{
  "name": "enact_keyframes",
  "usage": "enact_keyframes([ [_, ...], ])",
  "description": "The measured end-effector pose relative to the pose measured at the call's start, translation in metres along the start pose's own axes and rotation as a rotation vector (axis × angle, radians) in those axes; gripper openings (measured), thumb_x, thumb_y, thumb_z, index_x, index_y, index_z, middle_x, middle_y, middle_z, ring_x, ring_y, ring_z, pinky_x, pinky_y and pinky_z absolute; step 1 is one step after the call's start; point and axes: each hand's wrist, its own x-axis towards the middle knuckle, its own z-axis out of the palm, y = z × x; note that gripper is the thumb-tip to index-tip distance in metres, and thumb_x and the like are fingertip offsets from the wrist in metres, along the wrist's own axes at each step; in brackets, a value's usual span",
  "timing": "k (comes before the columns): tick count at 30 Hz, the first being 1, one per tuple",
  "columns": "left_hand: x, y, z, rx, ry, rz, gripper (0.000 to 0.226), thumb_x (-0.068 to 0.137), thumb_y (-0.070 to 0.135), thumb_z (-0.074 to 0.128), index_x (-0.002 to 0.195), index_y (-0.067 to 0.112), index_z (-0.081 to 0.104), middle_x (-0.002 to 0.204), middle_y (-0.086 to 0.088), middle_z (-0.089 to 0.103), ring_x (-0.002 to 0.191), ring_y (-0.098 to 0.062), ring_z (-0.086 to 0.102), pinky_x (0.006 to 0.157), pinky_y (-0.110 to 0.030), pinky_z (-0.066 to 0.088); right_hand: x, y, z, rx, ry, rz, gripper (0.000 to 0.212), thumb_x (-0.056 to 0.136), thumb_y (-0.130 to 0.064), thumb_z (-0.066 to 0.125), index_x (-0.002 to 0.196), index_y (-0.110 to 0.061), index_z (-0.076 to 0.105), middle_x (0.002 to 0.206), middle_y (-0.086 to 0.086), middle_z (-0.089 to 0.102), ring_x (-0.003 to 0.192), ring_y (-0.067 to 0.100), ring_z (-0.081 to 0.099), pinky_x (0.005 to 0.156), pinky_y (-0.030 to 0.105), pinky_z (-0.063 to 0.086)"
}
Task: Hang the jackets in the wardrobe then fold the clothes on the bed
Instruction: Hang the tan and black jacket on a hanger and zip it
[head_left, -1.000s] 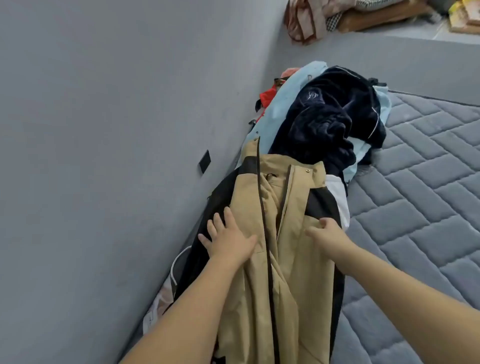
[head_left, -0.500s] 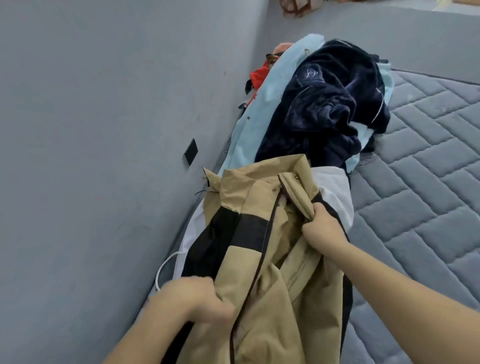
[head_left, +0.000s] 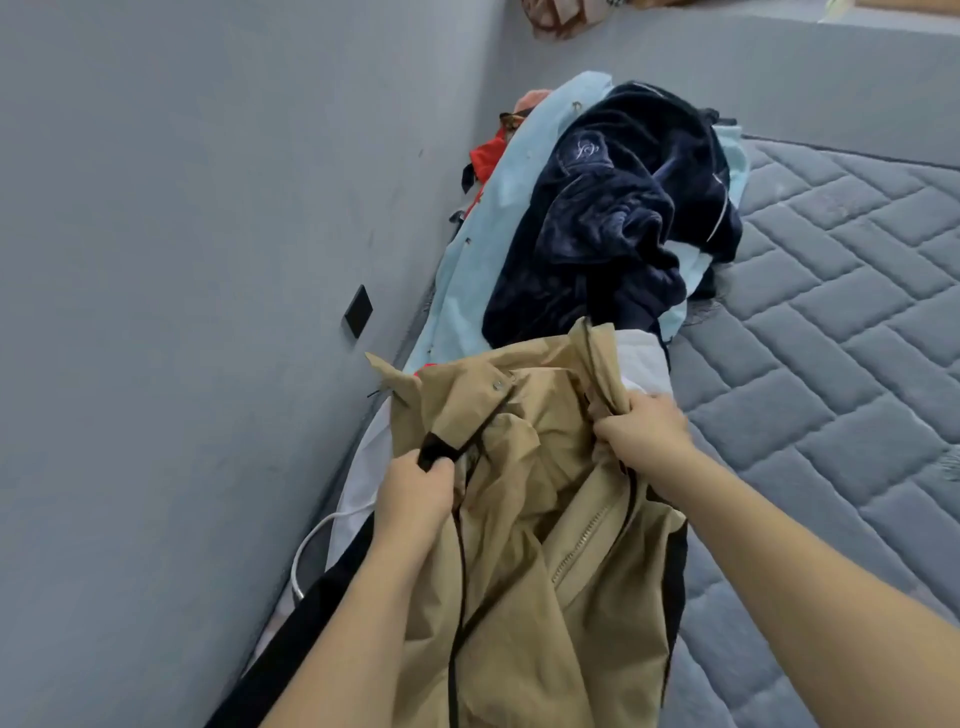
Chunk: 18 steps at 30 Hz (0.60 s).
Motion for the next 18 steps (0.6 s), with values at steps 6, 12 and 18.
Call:
enact_keyframes([
  [6, -0.078, 0.101, -0.044, -0.392, 0.063, 0.084, 0.019, 0.085, 0.012, 0.049, 0.066, 0.014, 0.051, 0.062, -0.001, 0.050, 0.065, -0.022, 0.048, 0.057, -0.029, 0.037, -0.104, -0.011, -0.059, 0.860, -0.087, 0.021, 0.012, 0.086, -0.016, 0.060, 0.094, -0.014, 0.069, 0.084, 0.009, 0.073, 0.079, 0.024, 0.069, 0.069, 0.038, 0.057],
  [12, -0.217, 0.193, -0.073, -0.505, -0.044, 0.189, 0.015, 0.065, 0.021, 0.046, 0.075, 0.010, 0.049, 0.066, -0.004, 0.042, 0.065, -0.020, 0.040, 0.061, -0.036, 0.035, -0.221, -0.010, -0.143, 1.167, 0.009, 0.026, 0.020, 0.084, -0.013, 0.062, 0.099, -0.002, 0.067, 0.086, 0.013, 0.068, 0.080, 0.027, 0.066, 0.072, 0.039, 0.055],
  [18, -0.357, 0.247, -0.060, -0.567, -0.056, 0.271, 0.035, 0.081, 0.004, 0.044, 0.052, 0.021, 0.034, 0.036, 0.017, 0.031, 0.033, -0.005, 0.030, 0.039, -0.018, 0.030, -0.334, 0.032, -0.236, 1.318, 0.220, 0.008, 0.012, 0.084, -0.003, 0.057, 0.086, -0.015, 0.058, 0.063, -0.001, 0.064, 0.058, 0.014, 0.062, 0.055, 0.026, 0.053],
])
